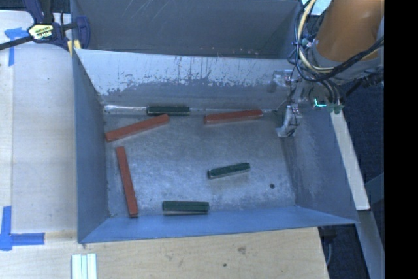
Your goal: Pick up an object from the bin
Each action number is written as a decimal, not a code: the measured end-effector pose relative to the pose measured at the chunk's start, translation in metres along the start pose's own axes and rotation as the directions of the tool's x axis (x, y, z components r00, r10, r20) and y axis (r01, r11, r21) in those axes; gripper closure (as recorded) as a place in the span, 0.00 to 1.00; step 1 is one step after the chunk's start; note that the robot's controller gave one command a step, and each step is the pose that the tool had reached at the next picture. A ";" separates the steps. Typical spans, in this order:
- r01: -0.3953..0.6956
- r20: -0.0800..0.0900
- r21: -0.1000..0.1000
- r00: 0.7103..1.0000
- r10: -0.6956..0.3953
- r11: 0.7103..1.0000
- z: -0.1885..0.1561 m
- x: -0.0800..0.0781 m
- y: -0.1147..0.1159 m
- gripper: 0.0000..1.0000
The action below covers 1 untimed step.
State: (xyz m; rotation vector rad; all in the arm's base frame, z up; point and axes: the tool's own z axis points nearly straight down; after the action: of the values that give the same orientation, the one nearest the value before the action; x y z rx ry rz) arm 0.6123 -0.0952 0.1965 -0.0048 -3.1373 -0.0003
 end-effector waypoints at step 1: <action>0.323 0.004 0.002 0.946 -0.323 0.946 0.127 0.034 0.072 0.00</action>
Offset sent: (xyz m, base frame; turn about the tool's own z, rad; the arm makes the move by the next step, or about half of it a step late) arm -0.0345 0.0725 -0.1265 -0.3285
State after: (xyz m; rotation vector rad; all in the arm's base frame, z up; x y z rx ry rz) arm 0.5777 -0.0226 0.0692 0.5094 -3.0997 0.0002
